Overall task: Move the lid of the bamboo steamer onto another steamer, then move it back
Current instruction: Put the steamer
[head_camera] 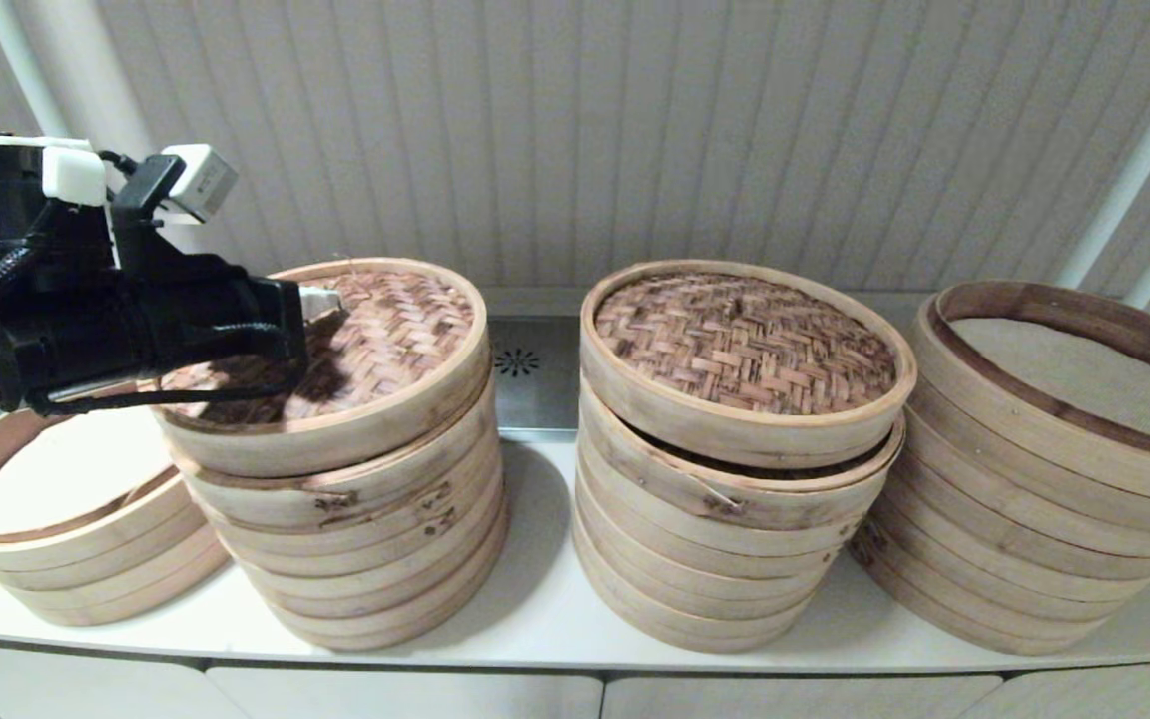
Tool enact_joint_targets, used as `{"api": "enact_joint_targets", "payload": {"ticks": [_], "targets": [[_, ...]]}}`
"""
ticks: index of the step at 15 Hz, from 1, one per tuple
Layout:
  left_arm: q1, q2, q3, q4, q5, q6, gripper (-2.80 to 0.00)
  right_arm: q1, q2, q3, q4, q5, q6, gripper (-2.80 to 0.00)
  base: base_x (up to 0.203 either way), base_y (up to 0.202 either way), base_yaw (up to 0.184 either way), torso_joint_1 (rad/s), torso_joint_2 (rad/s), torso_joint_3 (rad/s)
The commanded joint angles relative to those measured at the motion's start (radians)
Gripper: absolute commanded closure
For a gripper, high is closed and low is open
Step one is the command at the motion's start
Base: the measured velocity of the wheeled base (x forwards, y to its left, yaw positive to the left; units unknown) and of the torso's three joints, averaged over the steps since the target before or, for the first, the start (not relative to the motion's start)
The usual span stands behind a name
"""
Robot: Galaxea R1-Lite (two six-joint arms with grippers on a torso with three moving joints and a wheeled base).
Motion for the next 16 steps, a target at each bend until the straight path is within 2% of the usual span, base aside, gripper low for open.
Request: {"api": "enact_joint_targets", "payload": {"ticks": [1, 6, 9, 13, 14, 16], "targets": [[-0.003, 0.0, -0.002, -0.001, -0.001, 0.0, 0.0, 0.0, -0.002, 0.0, 0.0, 0.0, 0.0, 0.0, 0.0, 0.0, 0.0, 0.0, 0.0, 0.0], [-0.01, -0.007, 0.012, -0.004, 0.007, 0.005, 0.0, 0.0, -0.002, 0.0, 0.0, 0.0, 0.0, 0.0, 0.0, 0.0, 0.0, 0.0, 0.0, 0.0], [-0.01, -0.024, 0.049, -0.007, 0.027, 0.074, 0.0, 0.0, -0.002, 0.001, 0.0, 0.001, 0.0, 0.0, 0.0, 0.0, 0.0, 0.0, 0.0, 0.0], [-0.01, -0.028, 0.05, -0.005, 0.038, 0.076, 0.0, 0.0, -0.002, 0.0, 0.0, 0.0, 0.0, 0.0, 0.0, 0.0, 0.0, 0.0, 0.0, 0.0], [-0.01, -0.027, 0.048, -0.007, 0.053, 0.076, -2.8, 0.0, -0.002, 0.0, 0.0, 0.0, 0.0, 0.0, 0.0, 0.0, 0.0, 0.0, 0.0, 0.0], [-0.01, -0.03, 0.045, -0.007, 0.079, 0.076, -2.8, 0.0, -0.002, 0.001, 0.0, 0.001, 0.0, 0.0, 0.0, 0.0, 0.0, 0.0, 0.0, 0.0]]}}
